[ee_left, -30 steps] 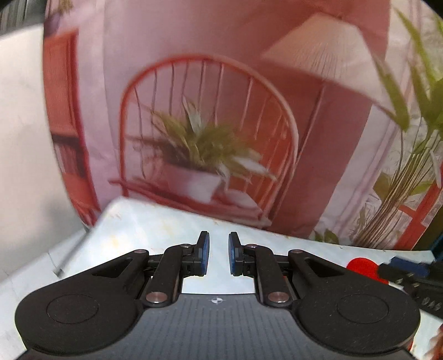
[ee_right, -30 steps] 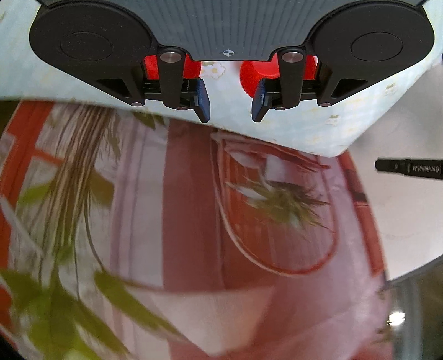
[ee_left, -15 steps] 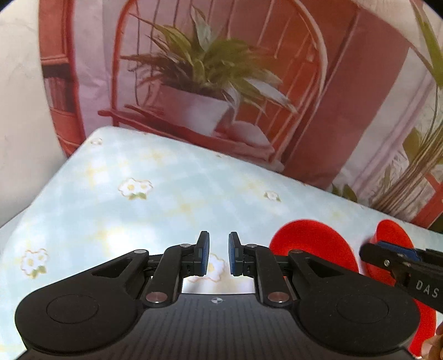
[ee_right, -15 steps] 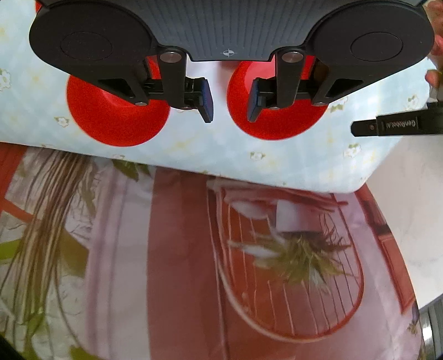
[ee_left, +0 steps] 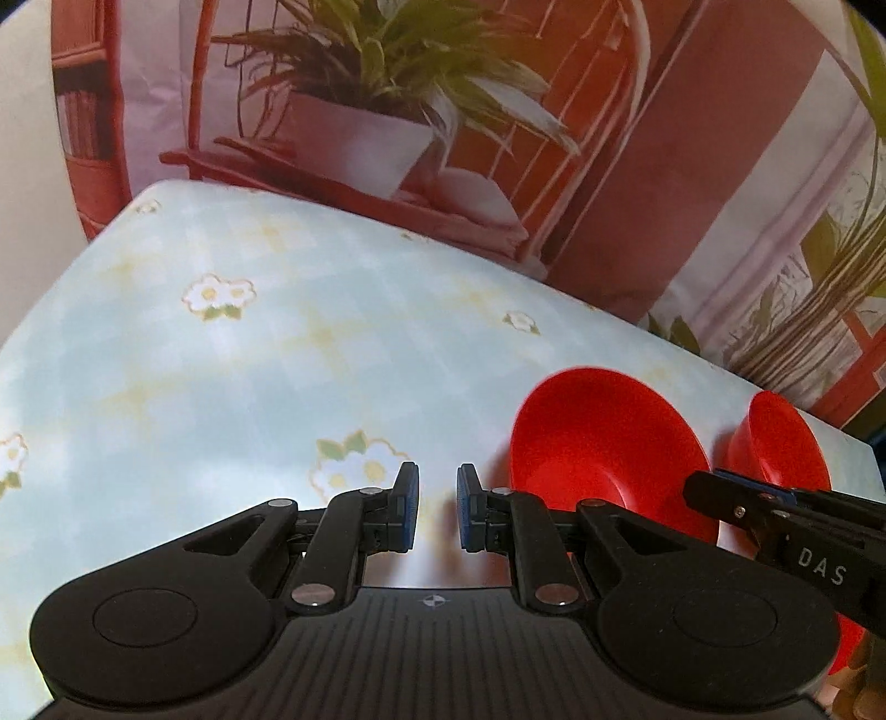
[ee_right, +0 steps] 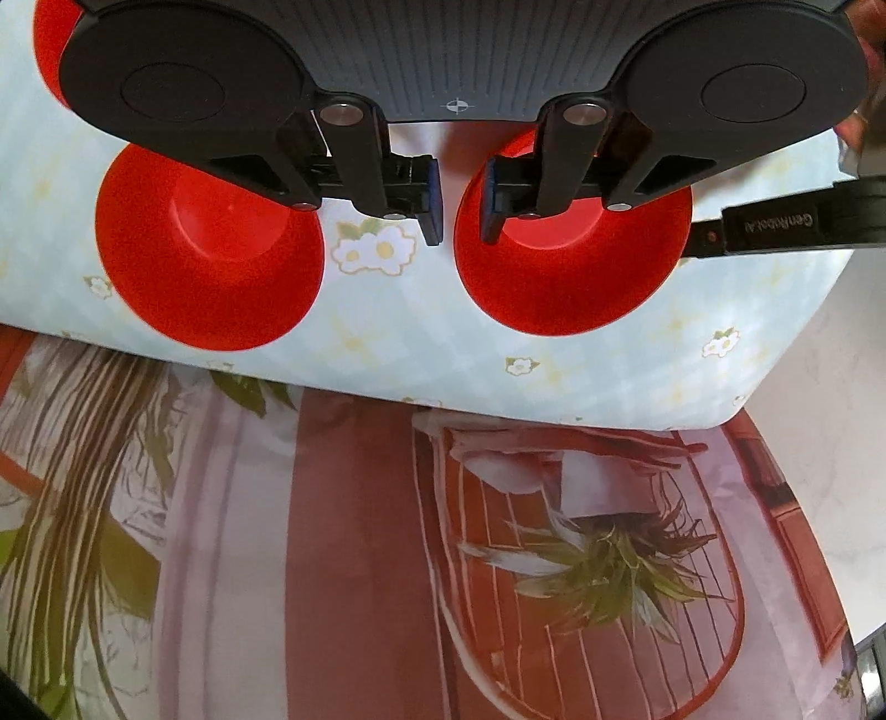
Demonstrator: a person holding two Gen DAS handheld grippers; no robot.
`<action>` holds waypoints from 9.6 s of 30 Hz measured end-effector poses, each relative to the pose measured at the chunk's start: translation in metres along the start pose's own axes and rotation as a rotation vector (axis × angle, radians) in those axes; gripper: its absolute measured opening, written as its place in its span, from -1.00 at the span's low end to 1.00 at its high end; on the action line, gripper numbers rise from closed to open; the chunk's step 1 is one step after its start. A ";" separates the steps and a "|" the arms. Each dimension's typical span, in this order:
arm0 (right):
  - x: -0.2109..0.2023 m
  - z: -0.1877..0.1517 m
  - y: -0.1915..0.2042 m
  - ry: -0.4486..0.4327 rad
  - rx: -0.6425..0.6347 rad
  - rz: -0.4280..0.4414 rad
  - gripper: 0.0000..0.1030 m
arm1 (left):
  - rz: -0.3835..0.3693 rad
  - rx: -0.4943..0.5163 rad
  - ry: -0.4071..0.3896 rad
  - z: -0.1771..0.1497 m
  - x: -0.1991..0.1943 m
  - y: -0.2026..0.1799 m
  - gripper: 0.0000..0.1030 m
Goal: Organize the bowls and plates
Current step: 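Grasp the red bowl rim with the right gripper and lift, then carry the red bowl with the right gripper toward another red bowl, then lower the red bowl into the other red bowl and open the right gripper, then move the right gripper to the nested red bowls and grasp their rim, then lift the nested red bowls with the right gripper and carry toward the green plates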
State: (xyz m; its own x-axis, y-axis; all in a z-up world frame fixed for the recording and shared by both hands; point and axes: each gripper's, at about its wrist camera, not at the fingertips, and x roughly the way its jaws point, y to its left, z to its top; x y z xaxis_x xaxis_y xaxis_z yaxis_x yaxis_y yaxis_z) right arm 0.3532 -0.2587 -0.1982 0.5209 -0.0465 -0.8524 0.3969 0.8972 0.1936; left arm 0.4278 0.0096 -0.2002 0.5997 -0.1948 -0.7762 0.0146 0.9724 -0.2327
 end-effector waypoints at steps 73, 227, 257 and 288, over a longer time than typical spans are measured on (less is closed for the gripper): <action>-0.139 -0.108 -0.165 -0.189 0.392 -0.030 -0.93 | -0.210 0.363 0.055 -0.073 -0.046 -0.179 -0.97; -0.044 -0.027 -0.187 -0.147 0.328 0.029 -0.87 | -0.261 0.211 0.035 -0.001 0.019 -0.171 -0.89; -0.141 -0.078 -0.169 -0.241 0.327 0.001 -0.88 | -0.280 0.307 0.026 -0.054 -0.070 -0.185 -0.84; -0.132 -0.104 -0.175 -0.205 0.315 -0.047 -0.85 | -0.271 0.367 0.103 -0.069 -0.054 -0.189 -0.83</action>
State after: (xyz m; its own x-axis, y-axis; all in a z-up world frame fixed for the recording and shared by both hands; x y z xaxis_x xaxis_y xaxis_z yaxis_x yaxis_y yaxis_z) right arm 0.1366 -0.3639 -0.1696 0.6246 -0.2002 -0.7549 0.6203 0.7145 0.3237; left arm 0.3378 -0.1722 -0.1546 0.4527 -0.4420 -0.7744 0.4530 0.8621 -0.2273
